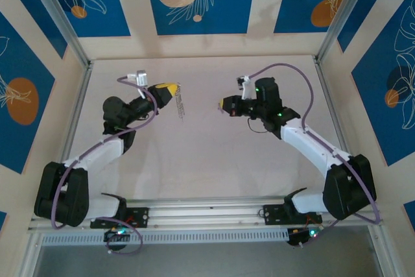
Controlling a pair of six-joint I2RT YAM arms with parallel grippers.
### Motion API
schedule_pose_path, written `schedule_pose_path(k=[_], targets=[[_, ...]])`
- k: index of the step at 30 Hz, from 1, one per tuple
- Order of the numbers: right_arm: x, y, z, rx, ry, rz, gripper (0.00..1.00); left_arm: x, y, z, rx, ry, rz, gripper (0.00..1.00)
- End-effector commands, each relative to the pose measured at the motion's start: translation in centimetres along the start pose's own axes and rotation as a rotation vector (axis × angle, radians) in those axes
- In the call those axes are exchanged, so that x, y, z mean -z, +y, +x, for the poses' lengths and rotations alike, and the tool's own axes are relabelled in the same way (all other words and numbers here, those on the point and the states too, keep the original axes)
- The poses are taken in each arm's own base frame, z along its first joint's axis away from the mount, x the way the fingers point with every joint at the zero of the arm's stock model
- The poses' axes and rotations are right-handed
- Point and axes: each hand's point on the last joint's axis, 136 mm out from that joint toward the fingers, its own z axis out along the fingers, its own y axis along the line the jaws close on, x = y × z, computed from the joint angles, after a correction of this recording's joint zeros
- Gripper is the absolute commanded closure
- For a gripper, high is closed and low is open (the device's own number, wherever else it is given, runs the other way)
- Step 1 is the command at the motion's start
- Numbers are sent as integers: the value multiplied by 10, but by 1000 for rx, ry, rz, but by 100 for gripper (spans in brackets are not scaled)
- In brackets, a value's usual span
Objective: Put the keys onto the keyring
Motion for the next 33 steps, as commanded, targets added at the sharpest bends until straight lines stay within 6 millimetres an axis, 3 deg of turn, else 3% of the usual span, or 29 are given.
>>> schedule_pose_path(k=[1,9,19,33], targets=[[23,44,-16,178,-88,-240,100,-10,-26,-1,-67,65,81,100],[57,70,-23,297,-179,-336,100,-33,-48,15,-104,171,152,100],[84,89,-29,350,-255,-297,100,-59,-75,37,-157,295,247,100],[82,110,-31,402,-245,-290,100,-70,-81,56,-332,381,149,100]])
